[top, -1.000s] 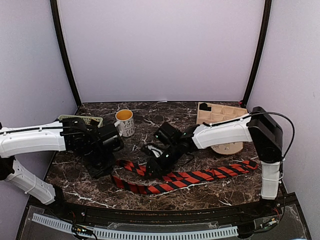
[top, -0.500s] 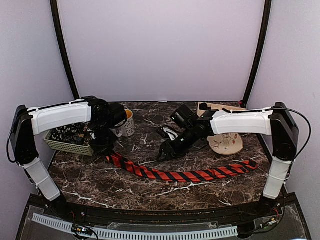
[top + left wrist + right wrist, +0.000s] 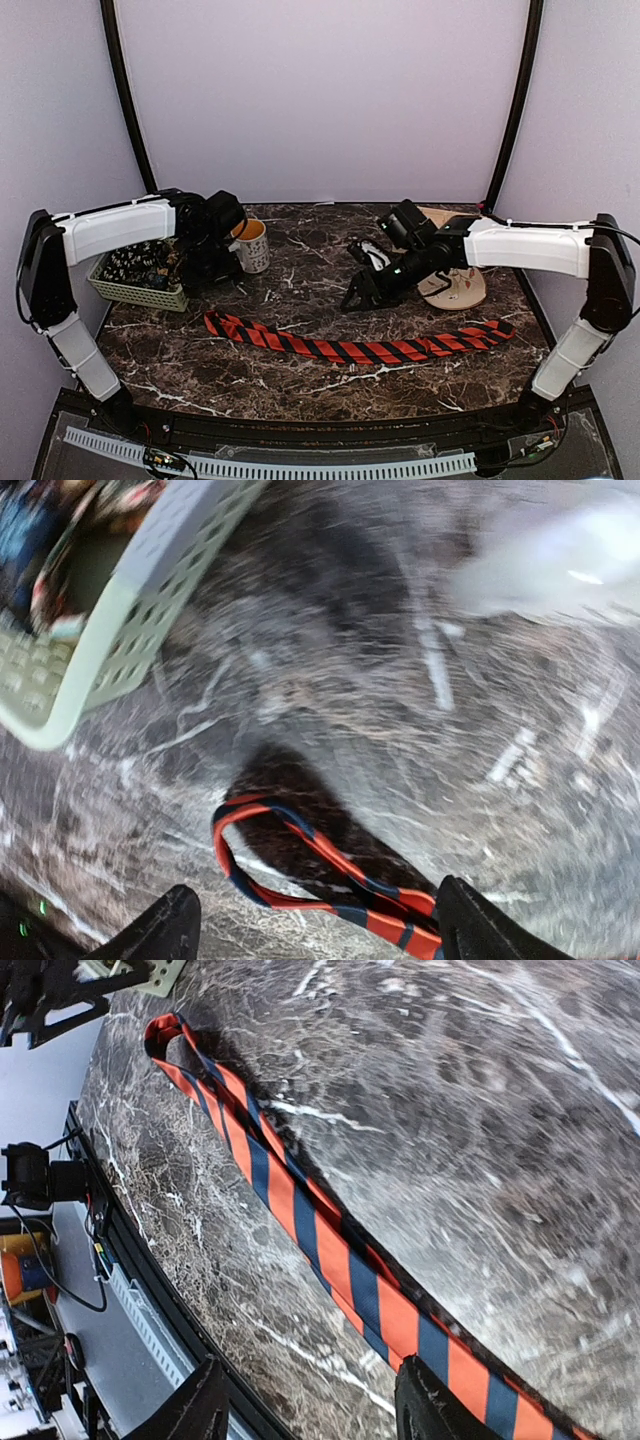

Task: Roll the ties
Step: Adjust the tie at the center of the board.

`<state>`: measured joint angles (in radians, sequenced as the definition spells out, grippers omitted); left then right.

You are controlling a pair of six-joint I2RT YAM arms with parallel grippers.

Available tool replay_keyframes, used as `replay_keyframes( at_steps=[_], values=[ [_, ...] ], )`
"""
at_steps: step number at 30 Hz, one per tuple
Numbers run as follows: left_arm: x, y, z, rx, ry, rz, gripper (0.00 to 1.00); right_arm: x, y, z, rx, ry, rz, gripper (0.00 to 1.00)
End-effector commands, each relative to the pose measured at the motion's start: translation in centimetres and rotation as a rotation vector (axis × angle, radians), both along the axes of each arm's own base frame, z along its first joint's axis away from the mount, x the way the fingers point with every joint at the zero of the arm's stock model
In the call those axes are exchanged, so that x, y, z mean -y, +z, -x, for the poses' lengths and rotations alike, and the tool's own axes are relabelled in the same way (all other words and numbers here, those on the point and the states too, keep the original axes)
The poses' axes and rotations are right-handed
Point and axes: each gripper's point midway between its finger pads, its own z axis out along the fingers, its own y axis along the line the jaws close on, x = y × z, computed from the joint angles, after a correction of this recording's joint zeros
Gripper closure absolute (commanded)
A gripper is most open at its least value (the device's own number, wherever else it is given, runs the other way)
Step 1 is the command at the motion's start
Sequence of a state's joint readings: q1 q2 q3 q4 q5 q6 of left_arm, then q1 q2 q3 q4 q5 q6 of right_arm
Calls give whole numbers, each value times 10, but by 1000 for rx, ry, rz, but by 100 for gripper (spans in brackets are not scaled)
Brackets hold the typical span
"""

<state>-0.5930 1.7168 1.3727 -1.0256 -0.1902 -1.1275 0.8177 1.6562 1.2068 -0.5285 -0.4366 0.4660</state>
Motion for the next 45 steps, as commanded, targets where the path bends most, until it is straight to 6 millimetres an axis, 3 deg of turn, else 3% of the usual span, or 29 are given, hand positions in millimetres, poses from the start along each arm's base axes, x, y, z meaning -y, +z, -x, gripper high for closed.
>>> replay_keyframes(
  at_steps=[1,5,7,11,14,20,24,28,34,45],
  values=[
    [37,41,-13,250,-437,180,10,33,14,-2,-1,-114,-38,42],
    [95,73,-2,459,-717,482,1,64,19,1,-13,-210,-65,37],
    [118,80,9,493,-839,522,1,80,20,1,-16,-262,-76,34],
    [159,60,27,438,-1155,350,1,118,11,1,-68,-392,-92,28],
    [178,65,20,485,-1300,202,1,148,1,-4,-104,-490,-92,28],
    [193,111,-2,843,-1237,251,1,219,-17,-14,-149,-723,-18,28],
    [196,111,-15,778,-1180,369,1,251,-33,-15,-206,-885,-26,28],
    [205,100,-14,742,-1249,418,1,266,-55,-11,-258,-992,-25,28],
    [212,112,-4,846,-1347,461,1,280,-88,-10,-341,-1122,-37,28],
    [204,98,-5,841,-1387,379,2,314,-134,38,-498,-1335,27,28]
  ],
)
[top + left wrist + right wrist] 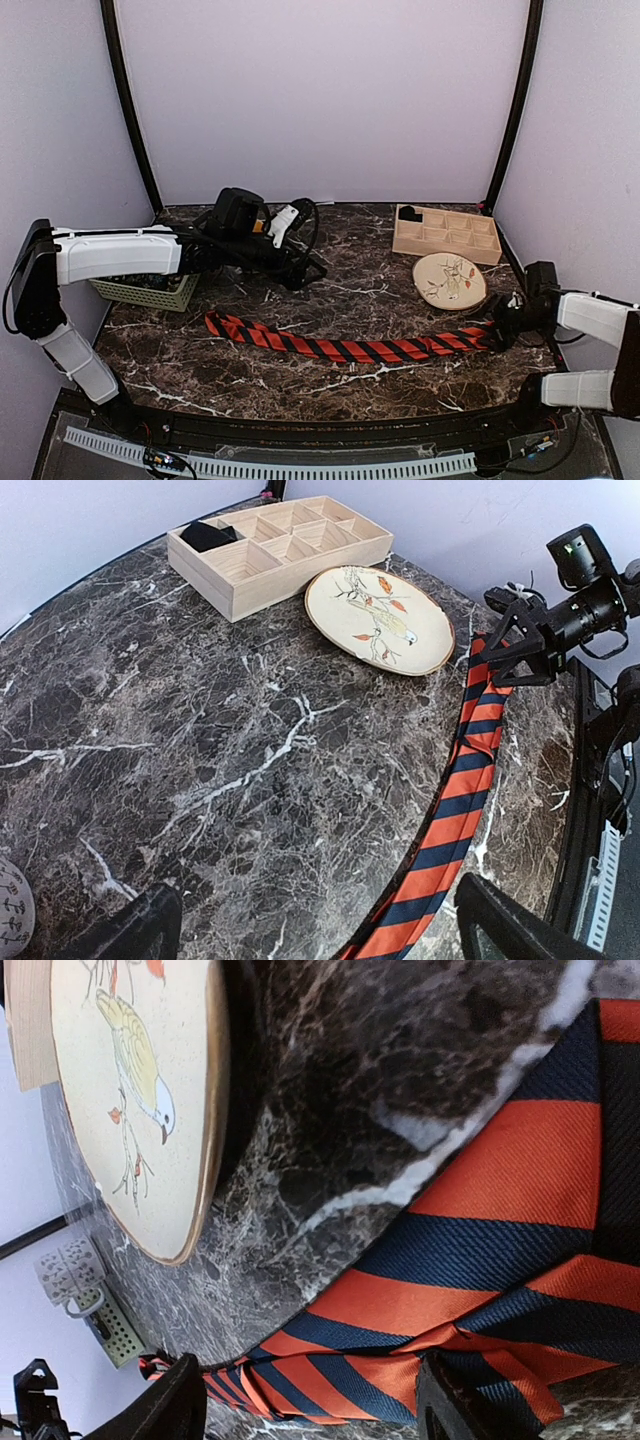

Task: Roll the ties
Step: Adjust the tie at the center of the board.

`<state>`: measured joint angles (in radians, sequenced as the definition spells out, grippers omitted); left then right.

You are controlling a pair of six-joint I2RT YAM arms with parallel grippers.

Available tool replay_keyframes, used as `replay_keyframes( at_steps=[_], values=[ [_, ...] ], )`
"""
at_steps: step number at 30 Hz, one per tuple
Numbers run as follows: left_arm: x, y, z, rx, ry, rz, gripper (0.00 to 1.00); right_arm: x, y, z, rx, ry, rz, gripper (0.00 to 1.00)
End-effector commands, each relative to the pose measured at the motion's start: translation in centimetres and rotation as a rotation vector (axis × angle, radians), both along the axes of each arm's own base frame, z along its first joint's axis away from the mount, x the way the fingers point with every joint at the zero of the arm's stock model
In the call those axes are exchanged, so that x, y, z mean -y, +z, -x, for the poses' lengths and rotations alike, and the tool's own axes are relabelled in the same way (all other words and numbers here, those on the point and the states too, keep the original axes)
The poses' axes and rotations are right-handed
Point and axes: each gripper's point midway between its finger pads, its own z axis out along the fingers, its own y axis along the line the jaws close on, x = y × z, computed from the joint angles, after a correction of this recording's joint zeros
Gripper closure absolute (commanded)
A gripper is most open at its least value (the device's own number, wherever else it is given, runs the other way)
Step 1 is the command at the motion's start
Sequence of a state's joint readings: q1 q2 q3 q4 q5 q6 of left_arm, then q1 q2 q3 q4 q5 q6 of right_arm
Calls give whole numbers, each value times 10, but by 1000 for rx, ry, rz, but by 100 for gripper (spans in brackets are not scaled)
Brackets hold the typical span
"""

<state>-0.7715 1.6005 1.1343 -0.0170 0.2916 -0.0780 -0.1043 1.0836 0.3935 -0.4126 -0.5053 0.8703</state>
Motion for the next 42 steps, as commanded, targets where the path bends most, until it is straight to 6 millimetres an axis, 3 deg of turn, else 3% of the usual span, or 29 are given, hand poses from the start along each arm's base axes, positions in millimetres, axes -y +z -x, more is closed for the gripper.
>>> replay_keyframes(
  at_steps=[1,8,11,16,21,24,29,32,37,42],
  values=[
    [-2,13,6,69,-49,-1,2,30,-40,42,-177,-144,72,28],
    [0,-5,18,92,-174,-68,6,56,-47,59,-253,-293,59,28],
    [5,-20,32,72,-271,-87,8,69,-39,57,-264,-326,92,29],
    [9,-51,43,19,-361,-151,9,87,-5,19,-134,-297,144,32],
    [16,-78,43,24,-411,-223,3,88,30,-16,-1,-184,157,32],
    [19,-91,34,34,-404,-267,1,72,41,-27,60,-112,128,33],
    [12,-122,25,11,-400,-377,3,28,56,-36,176,17,20,28],
    [5,-131,27,-91,-370,-383,5,0,65,-38,225,101,-33,1],
    [-9,-139,43,-288,-320,-339,9,-43,72,-41,247,254,-54,3],
    [-33,-157,64,-437,-255,-396,11,-67,75,-41,266,343,-66,3]
  ],
)
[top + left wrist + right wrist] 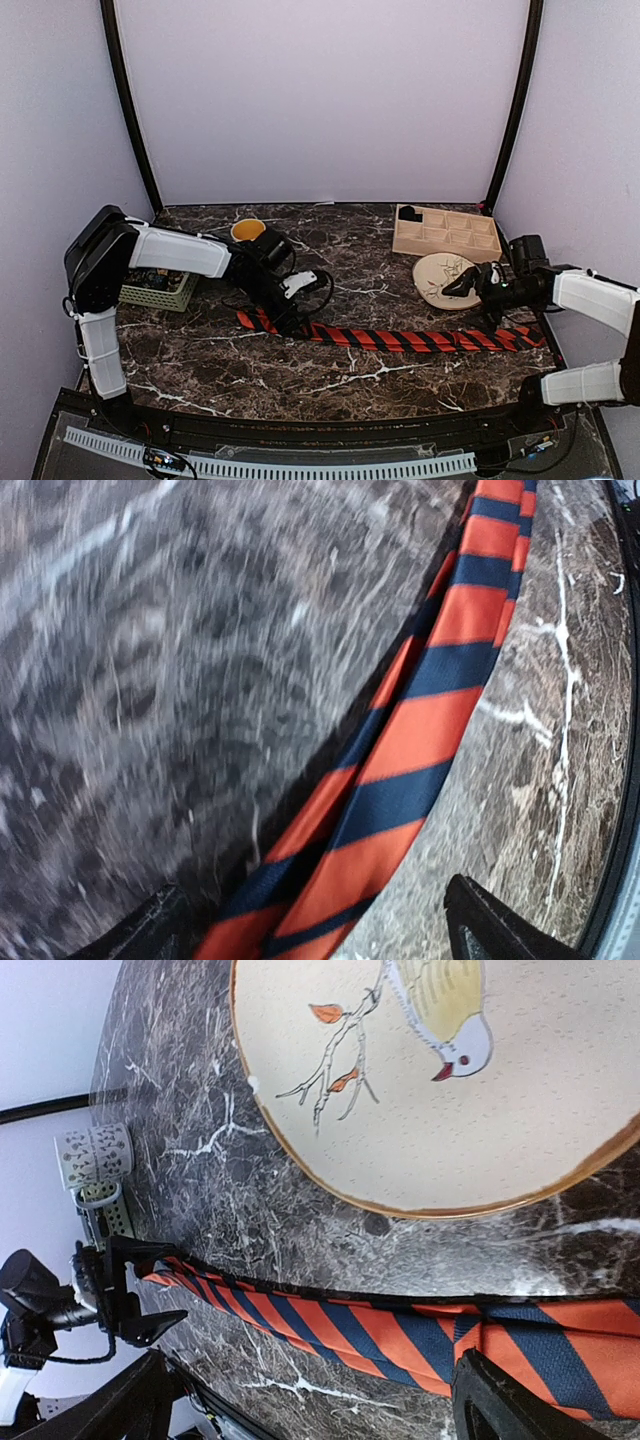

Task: Roll the ties
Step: Adjust the tie at the center of the board.

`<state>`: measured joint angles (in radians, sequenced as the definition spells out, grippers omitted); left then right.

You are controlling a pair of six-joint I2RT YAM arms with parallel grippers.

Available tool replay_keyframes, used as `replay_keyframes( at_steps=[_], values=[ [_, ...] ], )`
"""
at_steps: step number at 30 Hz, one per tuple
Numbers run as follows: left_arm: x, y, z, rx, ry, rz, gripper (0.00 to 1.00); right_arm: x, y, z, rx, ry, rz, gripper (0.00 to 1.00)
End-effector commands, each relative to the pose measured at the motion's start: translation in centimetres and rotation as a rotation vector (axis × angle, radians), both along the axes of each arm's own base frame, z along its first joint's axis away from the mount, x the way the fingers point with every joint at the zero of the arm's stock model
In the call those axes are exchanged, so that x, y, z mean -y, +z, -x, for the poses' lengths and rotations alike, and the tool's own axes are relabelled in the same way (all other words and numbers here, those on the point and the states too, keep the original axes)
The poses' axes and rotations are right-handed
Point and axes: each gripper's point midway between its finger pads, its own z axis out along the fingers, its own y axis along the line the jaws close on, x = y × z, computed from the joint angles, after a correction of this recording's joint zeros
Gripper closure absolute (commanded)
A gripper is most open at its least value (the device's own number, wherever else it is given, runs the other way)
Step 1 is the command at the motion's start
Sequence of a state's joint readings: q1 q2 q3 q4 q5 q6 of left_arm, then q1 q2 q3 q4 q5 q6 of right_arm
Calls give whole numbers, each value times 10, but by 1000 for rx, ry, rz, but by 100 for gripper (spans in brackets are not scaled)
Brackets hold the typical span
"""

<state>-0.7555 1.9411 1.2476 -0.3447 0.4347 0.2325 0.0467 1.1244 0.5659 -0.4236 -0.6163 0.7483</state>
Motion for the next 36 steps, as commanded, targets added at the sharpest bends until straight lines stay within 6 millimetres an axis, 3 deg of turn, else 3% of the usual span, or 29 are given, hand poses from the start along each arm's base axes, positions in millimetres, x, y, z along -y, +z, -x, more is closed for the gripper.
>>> replay_keyframes(
  at_steps=[1,5,10,14,17,23,29,32,36],
  values=[
    [-24,-10,34,-192,85,-70,13,-18,16,-13,71,59,-28,3],
    [-40,-11,55,-245,124,-90,17,-25,16,-12,75,94,-33,1],
    [-48,13,74,-230,108,-61,27,-32,17,-10,85,133,-37,0],
    [-53,42,51,12,97,-12,15,-38,17,-8,89,156,-41,1],
    [-60,52,37,171,42,-37,2,-41,19,-8,94,165,-44,2],
    [-73,28,40,321,-129,-190,1,-41,21,-10,99,163,-43,2],
    [-73,23,50,432,-210,-188,1,-42,22,-10,98,164,-48,3],
    [-79,12,50,489,-238,-236,1,-42,20,-10,93,158,-57,3],
    [-88,-7,50,506,-278,-312,10,-43,18,-11,87,159,-59,3]
  ],
)
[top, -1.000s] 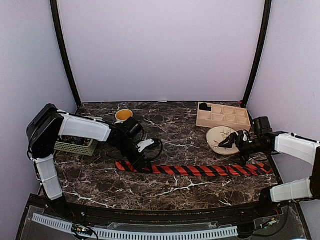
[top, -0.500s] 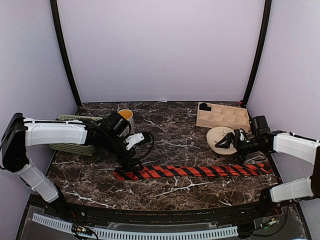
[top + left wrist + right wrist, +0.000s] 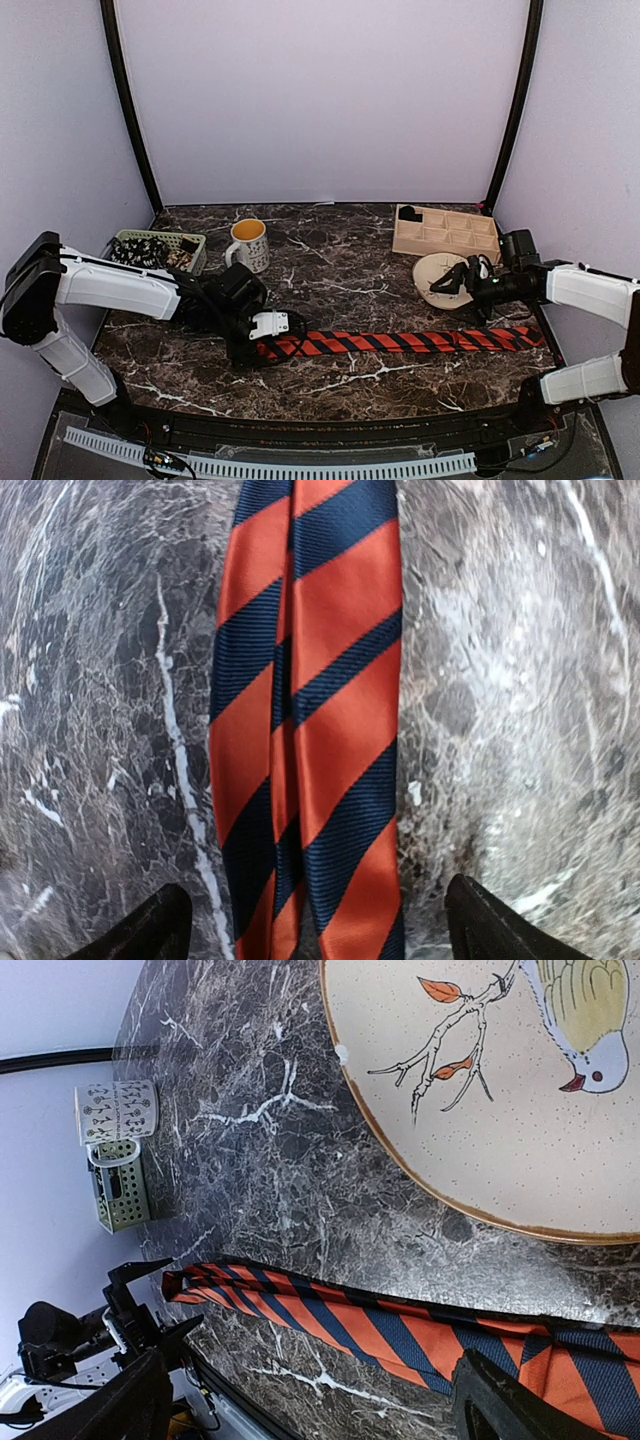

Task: Roll the ties
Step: Adjust the tie at the center of the board.

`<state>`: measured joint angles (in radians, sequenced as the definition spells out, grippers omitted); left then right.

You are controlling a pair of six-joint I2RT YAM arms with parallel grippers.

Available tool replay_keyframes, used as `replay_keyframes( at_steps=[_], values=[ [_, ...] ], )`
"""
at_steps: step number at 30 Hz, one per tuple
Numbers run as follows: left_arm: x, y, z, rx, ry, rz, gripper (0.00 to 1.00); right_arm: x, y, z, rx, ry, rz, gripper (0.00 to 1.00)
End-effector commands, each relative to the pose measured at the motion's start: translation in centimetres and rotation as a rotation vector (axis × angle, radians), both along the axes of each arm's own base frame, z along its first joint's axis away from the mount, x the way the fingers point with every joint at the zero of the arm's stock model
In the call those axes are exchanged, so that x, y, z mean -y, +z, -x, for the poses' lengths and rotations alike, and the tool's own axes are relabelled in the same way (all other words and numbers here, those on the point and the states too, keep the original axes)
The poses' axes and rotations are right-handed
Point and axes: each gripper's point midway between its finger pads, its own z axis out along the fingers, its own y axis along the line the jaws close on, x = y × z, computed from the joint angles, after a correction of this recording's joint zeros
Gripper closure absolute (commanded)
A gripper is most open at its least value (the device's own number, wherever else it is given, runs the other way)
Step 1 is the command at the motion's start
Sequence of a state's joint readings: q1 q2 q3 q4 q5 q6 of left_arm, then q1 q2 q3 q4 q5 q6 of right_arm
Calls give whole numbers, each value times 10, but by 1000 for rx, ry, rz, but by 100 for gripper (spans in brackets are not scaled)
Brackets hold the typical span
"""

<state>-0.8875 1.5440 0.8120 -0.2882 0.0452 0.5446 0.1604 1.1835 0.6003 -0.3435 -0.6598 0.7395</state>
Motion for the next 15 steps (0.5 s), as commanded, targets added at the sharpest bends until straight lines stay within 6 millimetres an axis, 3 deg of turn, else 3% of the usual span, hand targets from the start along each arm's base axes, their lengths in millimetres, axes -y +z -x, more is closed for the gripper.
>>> replay_keyframes(
  at_steps=[1,3,7,9,12,15],
  values=[
    [-6,-7,-11,98,-41,-61,13,-6,7,-7,27,16,-21,3],
    [-6,-12,-14,107,-48,-78,20,-6,6,-7,23,18,-22,3],
    [-7,-20,-16,53,-42,-97,60,-6,7,-8,25,20,-18,3],
    [-5,-19,-19,20,-26,-84,72,-6,6,-8,20,19,-14,3],
    [-5,-18,-18,-65,-10,-59,82,-6,7,-7,18,24,-12,3],
    [-4,-9,-17,-157,9,-3,82,-6,8,-8,19,28,-7,3]
  ],
)
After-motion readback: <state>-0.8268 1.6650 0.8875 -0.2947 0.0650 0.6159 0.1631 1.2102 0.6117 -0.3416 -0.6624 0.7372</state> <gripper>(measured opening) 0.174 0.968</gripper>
